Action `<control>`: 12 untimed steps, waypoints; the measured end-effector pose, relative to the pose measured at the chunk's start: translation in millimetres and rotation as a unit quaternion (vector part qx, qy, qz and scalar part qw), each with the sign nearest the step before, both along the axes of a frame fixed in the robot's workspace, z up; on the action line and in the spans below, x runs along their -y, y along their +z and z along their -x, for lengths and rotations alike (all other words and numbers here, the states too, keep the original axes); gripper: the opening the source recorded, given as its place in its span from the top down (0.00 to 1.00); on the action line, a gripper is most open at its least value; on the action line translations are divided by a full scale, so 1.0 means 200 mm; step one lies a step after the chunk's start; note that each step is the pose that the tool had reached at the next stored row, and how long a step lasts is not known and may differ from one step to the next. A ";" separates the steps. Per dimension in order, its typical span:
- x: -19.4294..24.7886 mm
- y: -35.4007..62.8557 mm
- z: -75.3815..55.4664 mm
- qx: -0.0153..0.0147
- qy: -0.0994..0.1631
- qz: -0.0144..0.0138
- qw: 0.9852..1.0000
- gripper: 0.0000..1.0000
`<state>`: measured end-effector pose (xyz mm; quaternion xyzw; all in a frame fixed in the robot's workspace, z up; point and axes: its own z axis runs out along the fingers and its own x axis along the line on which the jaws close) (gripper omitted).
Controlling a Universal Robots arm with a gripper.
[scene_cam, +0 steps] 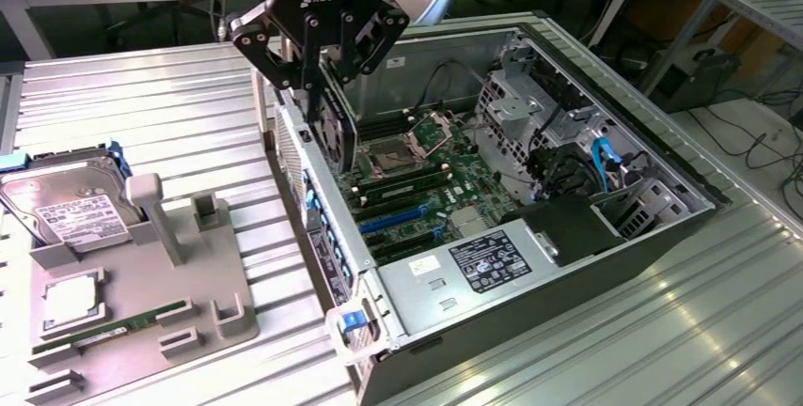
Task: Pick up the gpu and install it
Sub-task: 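Pick up the gpu and move the gpu toward the slot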
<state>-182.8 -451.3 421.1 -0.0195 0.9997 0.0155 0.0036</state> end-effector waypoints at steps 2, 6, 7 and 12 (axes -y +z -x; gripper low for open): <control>0.000 -0.001 -0.01 0.000 0.000 0.000 1.000 0.72; 0.000 -0.002 -0.03 0.000 0.000 0.000 1.000 0.72; 0.000 -0.002 -0.03 0.000 0.000 0.000 1.000 0.72; 0.000 -0.003 -0.05 0.000 0.000 0.000 1.000 0.72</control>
